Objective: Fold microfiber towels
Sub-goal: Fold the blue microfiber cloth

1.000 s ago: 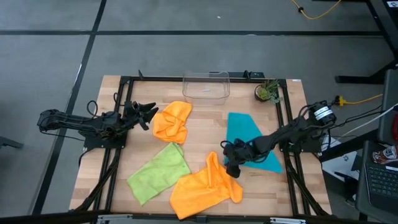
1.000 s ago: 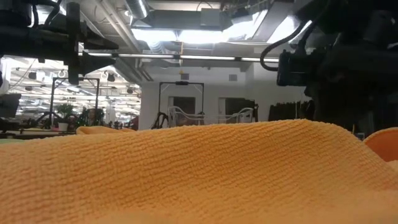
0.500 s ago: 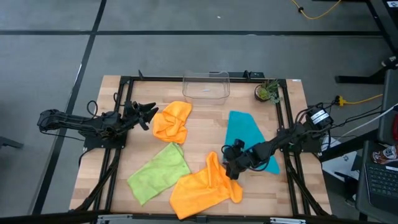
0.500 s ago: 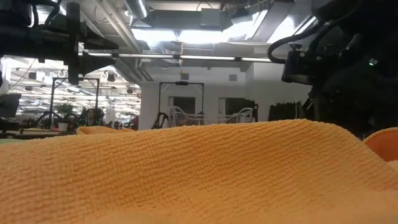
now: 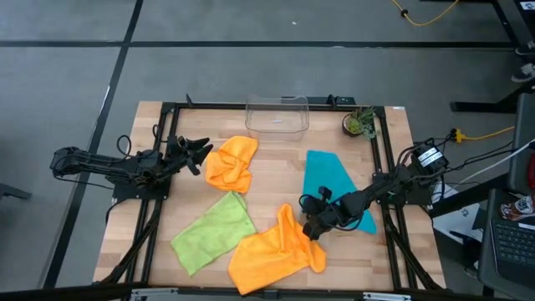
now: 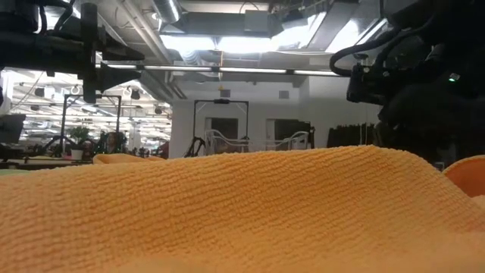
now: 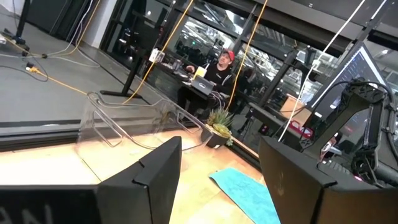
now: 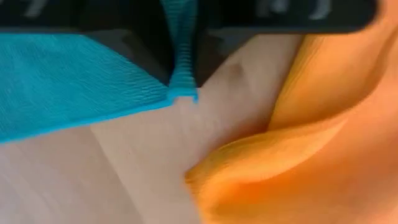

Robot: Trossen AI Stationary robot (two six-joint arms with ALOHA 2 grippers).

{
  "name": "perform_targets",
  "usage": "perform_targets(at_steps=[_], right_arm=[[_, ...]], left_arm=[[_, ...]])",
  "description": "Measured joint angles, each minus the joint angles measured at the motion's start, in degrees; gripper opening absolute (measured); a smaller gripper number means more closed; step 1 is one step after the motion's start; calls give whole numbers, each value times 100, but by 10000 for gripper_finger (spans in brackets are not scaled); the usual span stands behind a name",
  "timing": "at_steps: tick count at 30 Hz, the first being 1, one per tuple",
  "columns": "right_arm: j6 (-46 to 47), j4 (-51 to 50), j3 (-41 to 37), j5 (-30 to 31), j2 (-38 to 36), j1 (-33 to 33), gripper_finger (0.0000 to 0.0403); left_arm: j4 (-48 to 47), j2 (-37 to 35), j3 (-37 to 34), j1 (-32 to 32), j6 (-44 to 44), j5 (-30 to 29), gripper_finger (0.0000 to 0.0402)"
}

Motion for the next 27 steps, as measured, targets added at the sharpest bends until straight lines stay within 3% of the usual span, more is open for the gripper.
perform_targets(at_steps=[2,7,13,16,23,27], right_arm=[[394,-16,39,6,4,-5,13],[386,-392,523,-446,-156,-29,6],[115,-2266,1794,-557,-769,-276,4],[-183,-2842,2492,-489,-983,-496,3],[-715,-2942,3682,-1156,-998,-1050,3],[-803,-2785,3766,-1172,-979,-1109,2]], left_arm=[[4,0,0,0,306,0,208],[331,-2,7,-1,1097,0,208],[683,93,369,165,1240,48,208],[654,289,634,271,1227,444,208],[672,1648,1663,307,970,1536,208],[644,2811,2393,263,931,2333,208]])
